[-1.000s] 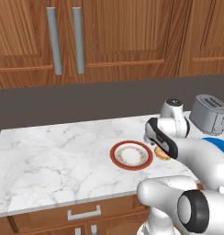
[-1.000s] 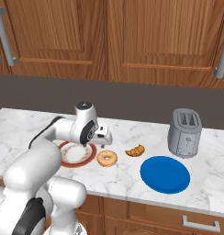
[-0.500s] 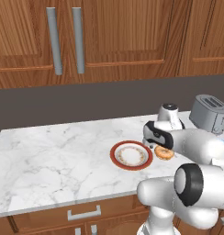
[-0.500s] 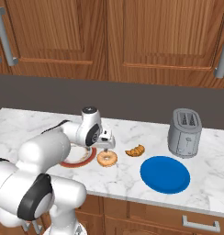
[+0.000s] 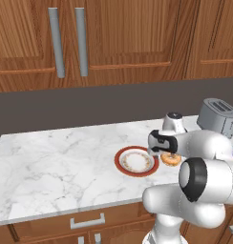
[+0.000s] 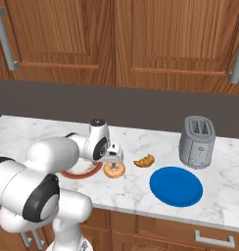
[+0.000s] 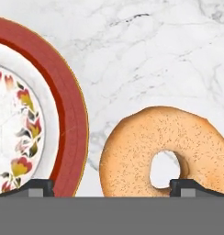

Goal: Place the pastries on the plates.

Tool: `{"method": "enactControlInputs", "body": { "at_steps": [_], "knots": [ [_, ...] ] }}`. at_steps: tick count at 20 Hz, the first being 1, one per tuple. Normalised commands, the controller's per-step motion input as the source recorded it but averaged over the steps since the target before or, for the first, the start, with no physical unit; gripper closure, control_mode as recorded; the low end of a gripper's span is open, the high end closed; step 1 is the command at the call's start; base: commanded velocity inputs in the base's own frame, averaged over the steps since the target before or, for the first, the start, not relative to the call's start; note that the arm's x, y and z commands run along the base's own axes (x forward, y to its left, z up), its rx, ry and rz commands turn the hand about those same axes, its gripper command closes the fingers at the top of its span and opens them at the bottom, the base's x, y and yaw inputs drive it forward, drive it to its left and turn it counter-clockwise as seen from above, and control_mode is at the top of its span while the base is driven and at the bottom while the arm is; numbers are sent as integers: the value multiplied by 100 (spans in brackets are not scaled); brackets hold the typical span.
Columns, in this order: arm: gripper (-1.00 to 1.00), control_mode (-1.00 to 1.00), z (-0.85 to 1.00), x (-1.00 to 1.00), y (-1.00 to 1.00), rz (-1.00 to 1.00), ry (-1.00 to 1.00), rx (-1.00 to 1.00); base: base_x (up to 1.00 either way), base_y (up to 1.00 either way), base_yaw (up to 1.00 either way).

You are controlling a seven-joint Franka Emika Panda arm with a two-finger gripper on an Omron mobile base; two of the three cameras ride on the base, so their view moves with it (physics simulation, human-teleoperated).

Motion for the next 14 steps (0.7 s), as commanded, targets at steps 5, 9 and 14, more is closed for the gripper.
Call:
{"method": "enactControlInputs", "body": {
  "at_steps": [5,9,14],
  "knots": [
    [-100,-100,-25,0,-1,0,1,0,0,0,0],
    [-100,-100,-19,0,-4,0,4,0,0,0,0],
    [-100,-100,-19,0,-4,0,6,0,0,0,0]
  ]
}}
